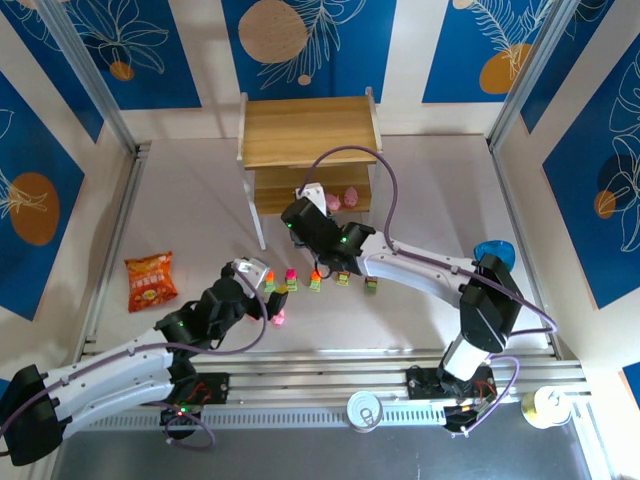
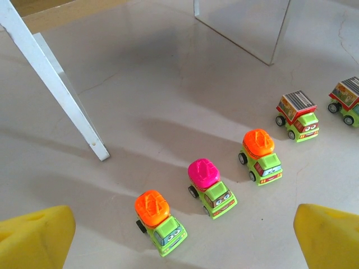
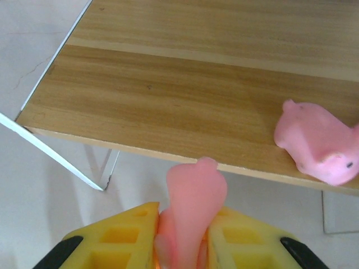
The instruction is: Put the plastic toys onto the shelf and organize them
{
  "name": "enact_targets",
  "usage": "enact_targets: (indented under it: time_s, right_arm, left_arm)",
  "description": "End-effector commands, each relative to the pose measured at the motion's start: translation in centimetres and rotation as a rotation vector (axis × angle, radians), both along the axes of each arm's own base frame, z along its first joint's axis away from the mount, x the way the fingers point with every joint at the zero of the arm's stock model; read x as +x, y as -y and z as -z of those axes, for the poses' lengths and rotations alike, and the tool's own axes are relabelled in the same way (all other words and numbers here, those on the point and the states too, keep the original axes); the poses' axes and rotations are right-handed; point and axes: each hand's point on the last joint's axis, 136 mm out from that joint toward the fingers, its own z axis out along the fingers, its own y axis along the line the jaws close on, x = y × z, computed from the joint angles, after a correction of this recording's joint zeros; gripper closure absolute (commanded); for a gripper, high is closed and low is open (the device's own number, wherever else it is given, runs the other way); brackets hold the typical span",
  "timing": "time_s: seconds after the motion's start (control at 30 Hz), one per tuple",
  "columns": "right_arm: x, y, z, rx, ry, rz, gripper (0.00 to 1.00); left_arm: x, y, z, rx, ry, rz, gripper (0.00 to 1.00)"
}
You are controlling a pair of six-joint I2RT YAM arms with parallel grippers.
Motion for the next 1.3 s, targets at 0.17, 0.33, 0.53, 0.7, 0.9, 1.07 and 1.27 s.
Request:
enact_targets:
  time_s: [0.17, 0.33, 0.53, 0.7, 0.9, 1.07, 1.27]
  right_arm:
    - [2.8, -0.7, -1.1, -0.005, 0.018, -0.01, 0.77]
    - [3.8, -0.3, -0.6, -0.019, 0.003, 0.001, 0.77]
    - [4.6, 0.3, -0.2, -0.022, -0.013, 0.013, 0.77]
    - [5.1, 0.7, 0.2, -0.023, -0.021, 0.026, 0.77]
    - [5.7, 1.0, 0.7, -0.028, -0.03, 0.034, 0.77]
    - [6.4, 1.2, 0.8, -0.029, -0.035, 0.042, 0.76]
    - [6.8, 1.3, 0.9, -0.036, -0.044, 0.047, 0.74]
  left_arm:
    - [0.2, -0.2, -0.7, -0.012, 0.028, -0.023, 0.0]
    - [0.3, -0.3, -0.6, -0.007, 0.028, -0.03, 0.0]
    - [0.4, -0.3, -0.7, -0.007, 0.029, -0.033, 0.0]
    - [0.4, -0.4, -0.7, -0.005, 0.031, -0.035, 0.0]
    - [0.4, -0.4, -0.6, -0.001, 0.03, -0.037, 0.0]
    - [0.4, -0.4, -0.7, -0.001, 0.031, -0.037, 0.0]
    - [0.4, -0.5, -0.7, 0.0, 0.031, -0.036, 0.0]
